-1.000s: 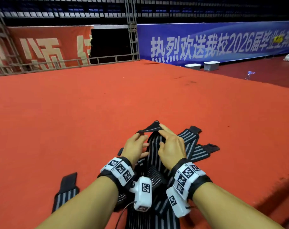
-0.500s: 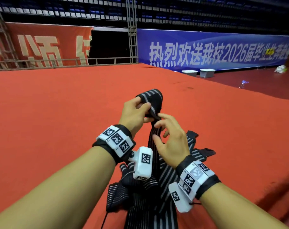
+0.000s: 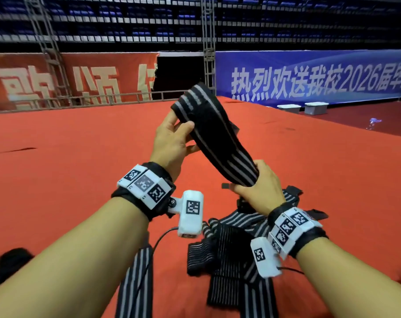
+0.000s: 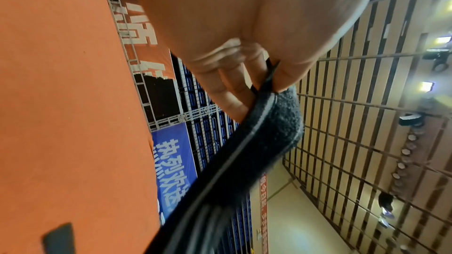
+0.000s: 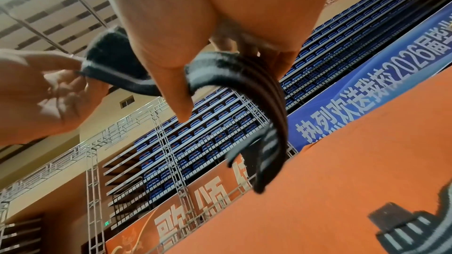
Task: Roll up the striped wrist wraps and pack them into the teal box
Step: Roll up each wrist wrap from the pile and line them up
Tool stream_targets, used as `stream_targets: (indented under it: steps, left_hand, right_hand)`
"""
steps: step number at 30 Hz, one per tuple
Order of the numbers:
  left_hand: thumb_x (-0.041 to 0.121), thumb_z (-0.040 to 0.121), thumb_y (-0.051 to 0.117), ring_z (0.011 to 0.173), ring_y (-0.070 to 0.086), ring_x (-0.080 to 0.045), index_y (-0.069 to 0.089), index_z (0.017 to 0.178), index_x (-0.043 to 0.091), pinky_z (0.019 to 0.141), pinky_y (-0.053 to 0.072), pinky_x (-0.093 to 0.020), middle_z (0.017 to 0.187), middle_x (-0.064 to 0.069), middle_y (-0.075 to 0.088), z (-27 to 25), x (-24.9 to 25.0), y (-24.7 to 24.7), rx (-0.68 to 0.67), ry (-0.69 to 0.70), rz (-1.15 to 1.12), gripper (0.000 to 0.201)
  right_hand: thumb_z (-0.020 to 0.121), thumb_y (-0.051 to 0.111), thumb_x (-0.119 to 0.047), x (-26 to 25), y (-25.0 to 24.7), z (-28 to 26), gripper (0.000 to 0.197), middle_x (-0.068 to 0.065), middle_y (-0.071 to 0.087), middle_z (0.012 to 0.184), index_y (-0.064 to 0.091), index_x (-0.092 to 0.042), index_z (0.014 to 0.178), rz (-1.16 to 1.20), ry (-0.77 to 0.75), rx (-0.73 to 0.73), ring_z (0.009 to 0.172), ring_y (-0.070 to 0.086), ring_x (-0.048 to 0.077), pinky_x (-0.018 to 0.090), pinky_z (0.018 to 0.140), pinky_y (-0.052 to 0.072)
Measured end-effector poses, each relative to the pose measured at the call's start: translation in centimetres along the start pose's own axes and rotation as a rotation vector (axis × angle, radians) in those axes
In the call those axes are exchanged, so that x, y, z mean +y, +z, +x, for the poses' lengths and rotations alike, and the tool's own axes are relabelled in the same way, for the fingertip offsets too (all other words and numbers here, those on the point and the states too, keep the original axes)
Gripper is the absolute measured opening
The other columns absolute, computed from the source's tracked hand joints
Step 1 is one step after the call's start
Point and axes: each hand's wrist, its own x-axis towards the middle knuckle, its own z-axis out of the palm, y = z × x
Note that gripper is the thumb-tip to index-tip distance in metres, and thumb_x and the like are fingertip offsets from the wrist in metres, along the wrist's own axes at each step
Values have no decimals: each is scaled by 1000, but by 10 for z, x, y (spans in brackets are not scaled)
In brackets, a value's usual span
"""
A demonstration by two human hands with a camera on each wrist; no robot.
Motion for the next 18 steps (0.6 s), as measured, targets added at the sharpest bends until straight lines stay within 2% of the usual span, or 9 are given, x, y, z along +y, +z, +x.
stream_targets:
  steps: [3,6,8,10,13,14,16,18]
  left_hand:
    - [-10,96,42,83,66,-20,51,128,23,70,61,-36,93,1,66,-6,18,-27,71,41,-28,47]
    - [-11,93,46,87,64,-22,49,133,22,70,61,-35,97,-1,66,-15,35,-53,138,71,-28,52]
    - [-7,95,48,85,63,-20,50,128,19,66,59,-33,93,2,65,-21,47,-69,192,94,-25,42]
    - [-2,98,52,84,67,-15,51,126,17,66,58,-30,97,2,67,-27,60,-83,246,111,-35,34]
    - [-2,99,54,93,71,-14,52,129,14,74,59,-29,109,-2,70,-38,73,-101,284,125,-25,34]
    - [-4,98,55,96,71,-15,52,130,13,78,59,-31,111,-4,70,-43,75,-104,269,118,10,35]
    - [-10,95,56,99,71,-18,52,130,11,82,59,-35,112,-7,70,-57,78,-110,222,85,85,41]
    - [-15,92,57,100,71,-20,51,132,14,82,59,-35,115,-10,69,-73,78,-114,154,39,131,50]
  right_hand:
    - [68,87,-43,-19,-6,-1,43,-4,68,85,60,-19,92,-13,-21,27,83,65,20,28,65,43]
    - [62,90,-41,-45,-6,-7,39,-7,71,78,67,-21,86,62,-93,2,78,68,13,27,66,47]
    - [60,93,-41,-61,-1,-18,38,-9,73,76,69,-23,85,125,-135,-154,74,69,7,26,65,50]
    - [65,92,-39,-74,7,-33,32,-16,72,71,69,-26,81,182,-160,-427,67,67,1,23,64,50]
    - [78,83,-45,-84,24,-55,31,-9,68,64,66,-19,72,218,-185,-797,58,63,7,29,61,49]
    - [83,76,-51,-89,29,-62,37,-7,66,59,64,-19,70,211,-195,-871,54,62,10,29,57,49]
    - [84,61,-60,-101,36,-74,47,-2,64,55,57,-15,73,217,-199,-946,53,66,16,27,51,50]
    - [83,57,-59,-116,39,-80,48,0,65,56,55,-12,75,290,-190,-910,56,69,17,24,49,49]
